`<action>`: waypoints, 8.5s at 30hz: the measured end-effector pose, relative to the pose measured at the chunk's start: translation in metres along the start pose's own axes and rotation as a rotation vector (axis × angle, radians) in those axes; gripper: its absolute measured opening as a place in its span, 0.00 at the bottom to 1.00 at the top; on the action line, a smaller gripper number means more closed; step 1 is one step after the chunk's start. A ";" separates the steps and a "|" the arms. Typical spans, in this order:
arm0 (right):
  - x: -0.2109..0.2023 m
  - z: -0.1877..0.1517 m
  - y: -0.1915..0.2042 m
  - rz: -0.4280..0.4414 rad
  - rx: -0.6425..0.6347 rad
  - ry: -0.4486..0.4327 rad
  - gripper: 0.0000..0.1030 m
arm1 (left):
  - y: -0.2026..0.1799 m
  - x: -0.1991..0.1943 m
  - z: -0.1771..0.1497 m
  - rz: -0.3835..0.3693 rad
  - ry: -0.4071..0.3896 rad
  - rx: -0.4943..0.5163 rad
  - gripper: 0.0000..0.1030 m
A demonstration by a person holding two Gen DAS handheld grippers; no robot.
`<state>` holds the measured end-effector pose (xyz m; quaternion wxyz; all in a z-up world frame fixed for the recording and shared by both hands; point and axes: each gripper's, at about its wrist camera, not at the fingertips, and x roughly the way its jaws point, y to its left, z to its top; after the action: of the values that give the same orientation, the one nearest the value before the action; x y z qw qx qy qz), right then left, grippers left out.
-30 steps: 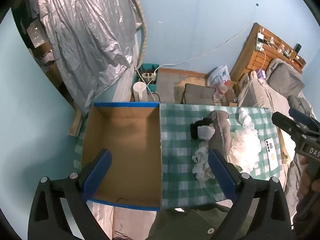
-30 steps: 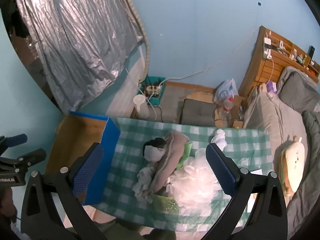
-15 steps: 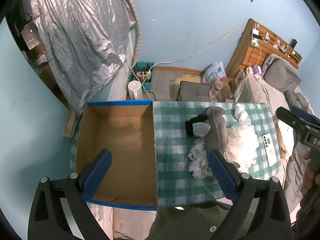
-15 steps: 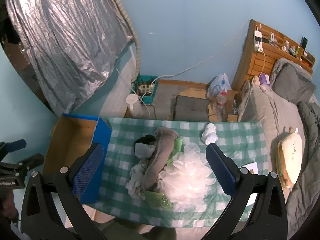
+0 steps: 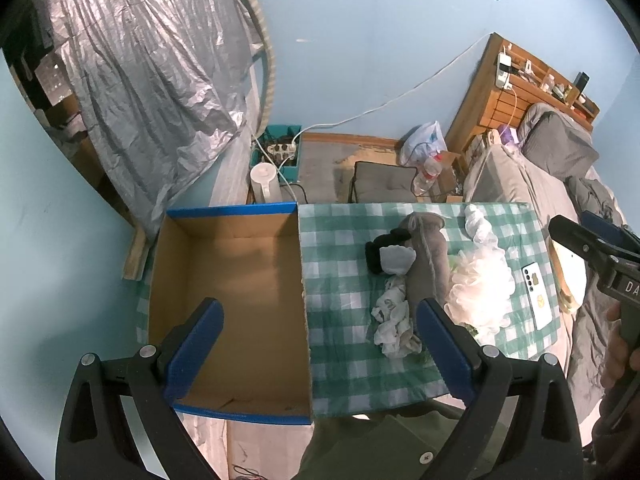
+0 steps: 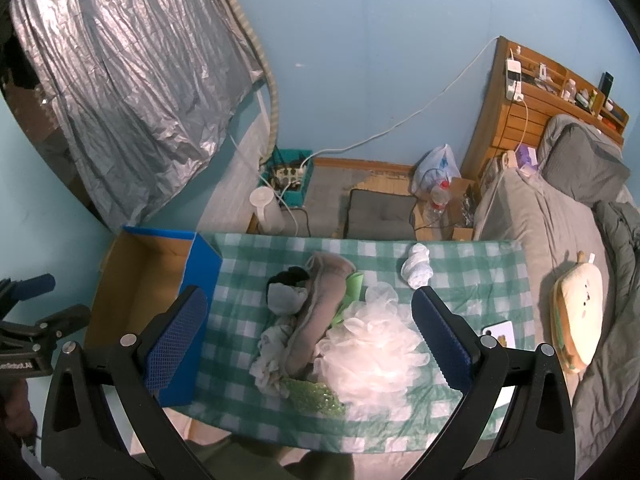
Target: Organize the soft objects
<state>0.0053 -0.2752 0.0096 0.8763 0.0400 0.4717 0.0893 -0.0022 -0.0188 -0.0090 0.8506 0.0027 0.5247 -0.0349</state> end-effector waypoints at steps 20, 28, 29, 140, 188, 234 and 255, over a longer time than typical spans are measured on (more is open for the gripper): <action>0.002 0.001 0.003 0.001 0.001 0.006 0.98 | -0.001 0.002 0.001 0.006 0.000 0.005 0.95; 0.003 0.001 0.006 0.004 -0.003 0.011 0.98 | 0.000 0.006 0.004 0.009 0.011 0.009 0.95; 0.002 0.001 0.006 0.004 -0.004 0.010 0.98 | 0.000 0.006 0.004 0.009 0.012 0.009 0.95; 0.206 -0.110 -0.074 0.052 0.000 0.526 0.98 | -0.085 0.244 -0.036 0.002 0.457 0.068 0.95; 0.124 -0.120 -0.157 0.091 0.154 0.362 0.53 | -0.104 0.303 -0.038 -0.041 0.489 0.085 0.48; 0.054 -0.056 -0.099 0.155 0.062 0.178 0.52 | -0.063 0.106 -0.028 0.008 0.177 0.153 0.48; 0.056 -0.023 -0.043 0.248 -0.037 0.147 0.52 | -0.023 0.080 -0.021 0.049 0.133 0.080 0.48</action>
<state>0.0214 -0.3071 -0.0559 0.8222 0.0754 0.5243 0.2083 0.0137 -0.0451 -0.0890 0.8137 0.0516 0.5779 -0.0348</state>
